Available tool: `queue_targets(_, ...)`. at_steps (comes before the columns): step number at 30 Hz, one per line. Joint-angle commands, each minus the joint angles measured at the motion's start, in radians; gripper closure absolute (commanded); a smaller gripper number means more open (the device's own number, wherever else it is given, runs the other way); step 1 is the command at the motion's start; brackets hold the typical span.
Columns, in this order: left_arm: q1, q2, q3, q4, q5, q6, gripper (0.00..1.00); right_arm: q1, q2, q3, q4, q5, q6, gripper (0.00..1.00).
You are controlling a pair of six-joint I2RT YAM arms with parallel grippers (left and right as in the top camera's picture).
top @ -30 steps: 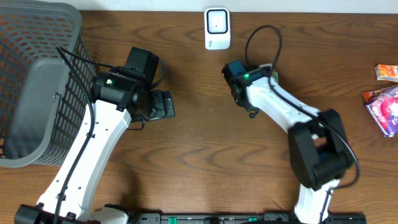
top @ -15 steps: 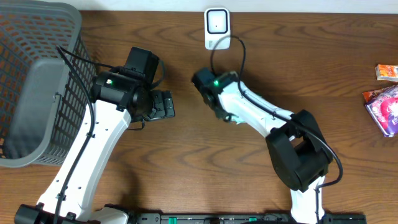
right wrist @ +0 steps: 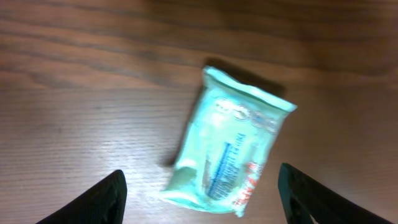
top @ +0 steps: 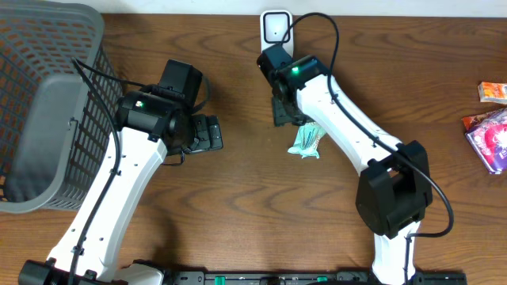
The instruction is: Scan the item barcode
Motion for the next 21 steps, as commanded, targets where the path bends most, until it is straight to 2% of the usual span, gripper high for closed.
queue_targets(1, -0.003, 0.002, -0.004, -0.003, -0.009, 0.006, 0.02, 0.036, 0.015, -0.056, 0.022, 0.021, -0.03, 0.27)
queue_targets(5, -0.003, 0.002, -0.004, -0.003, -0.009, 0.006, 0.02, 0.054, 0.047, -0.129, 0.034, 0.178, 0.047, 0.27)
queue_targets(13, -0.003, 0.002, -0.004, -0.003, -0.009, 0.006, 0.02, 0.053, 0.08, -0.288, 0.153, 0.186, 0.049, 0.28)
queue_targets(16, -0.003, 0.002, -0.004, -0.003, -0.009, 0.006, 0.02, 0.051, 0.082, -0.34, 0.195, 0.186, 0.048, 0.32)
queue_targets(18, -0.003, 0.002, -0.004, -0.003, -0.009, 0.006, 0.02, 0.045, 0.082, -0.37, 0.213, 0.186, 0.048, 0.4)
queue_targets(20, -0.003, 0.002, -0.004, -0.003, -0.009, 0.006, 0.02, 0.037, 0.082, -0.387, 0.218, 0.184, 0.054, 0.66)
queue_targets(21, -0.003, 0.002, -0.004, -0.003, -0.009, 0.006, 0.02, 0.032, 0.082, -0.389, 0.217, 0.18, 0.061, 0.75)
